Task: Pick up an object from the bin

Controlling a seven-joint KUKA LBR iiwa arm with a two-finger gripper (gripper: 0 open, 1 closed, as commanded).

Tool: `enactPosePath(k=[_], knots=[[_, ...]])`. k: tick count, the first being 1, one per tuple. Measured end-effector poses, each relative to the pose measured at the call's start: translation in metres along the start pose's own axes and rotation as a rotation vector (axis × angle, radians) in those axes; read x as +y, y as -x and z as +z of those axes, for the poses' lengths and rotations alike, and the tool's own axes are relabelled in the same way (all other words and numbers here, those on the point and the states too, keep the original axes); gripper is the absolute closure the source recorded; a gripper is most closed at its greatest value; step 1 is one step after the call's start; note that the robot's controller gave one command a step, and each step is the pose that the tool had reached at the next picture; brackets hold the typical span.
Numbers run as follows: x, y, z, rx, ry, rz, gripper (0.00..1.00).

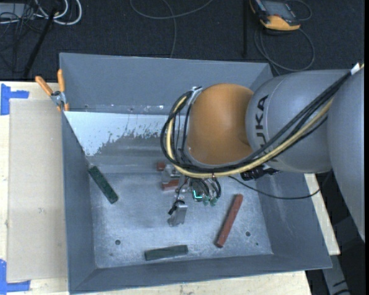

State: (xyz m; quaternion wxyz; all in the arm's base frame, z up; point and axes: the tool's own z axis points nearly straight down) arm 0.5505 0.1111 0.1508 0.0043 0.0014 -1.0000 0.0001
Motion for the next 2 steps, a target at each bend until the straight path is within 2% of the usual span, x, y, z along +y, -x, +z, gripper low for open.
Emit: enactPosePath(k=[1, 2], knots=[[-0.0868, 0.0717, 0.0816, -0.014, 0.0, -0.192, 0.0], [-0.0839, 0.0746, 0.0747, -0.025, 0.001, -0.191, 1.0]])
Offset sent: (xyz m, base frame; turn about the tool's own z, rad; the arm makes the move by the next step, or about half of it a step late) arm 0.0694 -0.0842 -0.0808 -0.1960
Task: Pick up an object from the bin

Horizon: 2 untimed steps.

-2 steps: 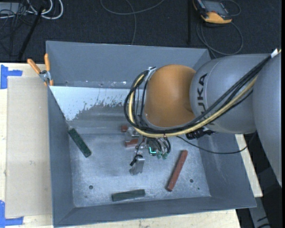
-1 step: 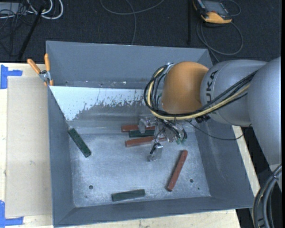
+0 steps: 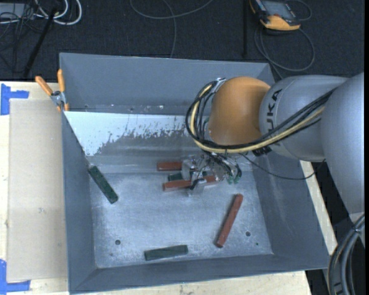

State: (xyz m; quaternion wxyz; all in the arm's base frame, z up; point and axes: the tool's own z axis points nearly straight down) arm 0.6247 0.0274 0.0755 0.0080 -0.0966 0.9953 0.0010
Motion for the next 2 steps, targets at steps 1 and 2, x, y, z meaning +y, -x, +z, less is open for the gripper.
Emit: enactPosePath(k=[1, 2], knots=[[0.0001, -0.005, 0.0053, 0.018, 0.001, 0.0, 0.0], [0.0003, -0.0052, 0.0057, 0.019, 0.001, 0.0, 0.0]])
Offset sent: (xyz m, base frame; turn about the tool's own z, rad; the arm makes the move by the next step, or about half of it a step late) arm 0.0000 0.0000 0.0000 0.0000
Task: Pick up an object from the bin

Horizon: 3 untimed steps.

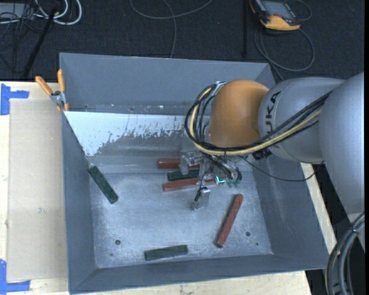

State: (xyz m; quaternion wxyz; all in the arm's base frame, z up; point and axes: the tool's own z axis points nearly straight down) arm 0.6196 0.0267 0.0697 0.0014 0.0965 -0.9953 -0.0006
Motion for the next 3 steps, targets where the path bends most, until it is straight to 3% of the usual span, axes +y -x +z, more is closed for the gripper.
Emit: enactPosePath(k=[1, 2, 3], knots=[[0.0, 0.003, -0.004, -0.01, 0.0, 0.002, 1.0], [0.0, -0.033, -0.157, -0.01, -0.003, -0.171, 1.0], [0.035, -0.062, -0.217, -0.007, -0.003, -0.567, 1.0]])
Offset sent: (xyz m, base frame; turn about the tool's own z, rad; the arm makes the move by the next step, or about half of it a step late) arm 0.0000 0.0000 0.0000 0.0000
